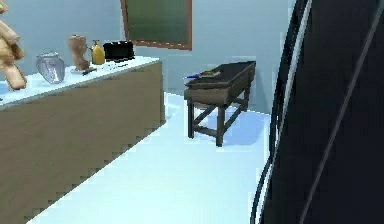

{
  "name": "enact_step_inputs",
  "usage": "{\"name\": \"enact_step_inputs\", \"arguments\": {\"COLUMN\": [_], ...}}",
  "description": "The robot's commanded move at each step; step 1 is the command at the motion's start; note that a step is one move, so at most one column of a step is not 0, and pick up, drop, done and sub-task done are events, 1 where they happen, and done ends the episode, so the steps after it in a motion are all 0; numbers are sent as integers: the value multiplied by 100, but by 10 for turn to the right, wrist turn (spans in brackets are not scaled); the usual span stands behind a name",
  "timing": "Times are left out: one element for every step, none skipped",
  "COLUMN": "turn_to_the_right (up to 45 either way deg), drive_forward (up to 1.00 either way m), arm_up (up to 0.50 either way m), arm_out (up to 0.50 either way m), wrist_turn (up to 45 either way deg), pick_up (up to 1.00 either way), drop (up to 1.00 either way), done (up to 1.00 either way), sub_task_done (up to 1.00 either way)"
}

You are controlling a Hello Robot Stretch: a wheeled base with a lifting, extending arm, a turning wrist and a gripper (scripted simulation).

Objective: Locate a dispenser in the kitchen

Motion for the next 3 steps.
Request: {"name": "enact_step_inputs", "arguments": {"turn_to_the_right": [0,150,0], "drive_forward": [70,0,100], "arm_up": [0,0,0], "arm_out": [0,0,0], "wrist_turn": [0,0,0], "pick_up": [0,0,0], "drop": [0,0,0], "done": [0,0,0], "sub_task_done": [0,0,0]}}
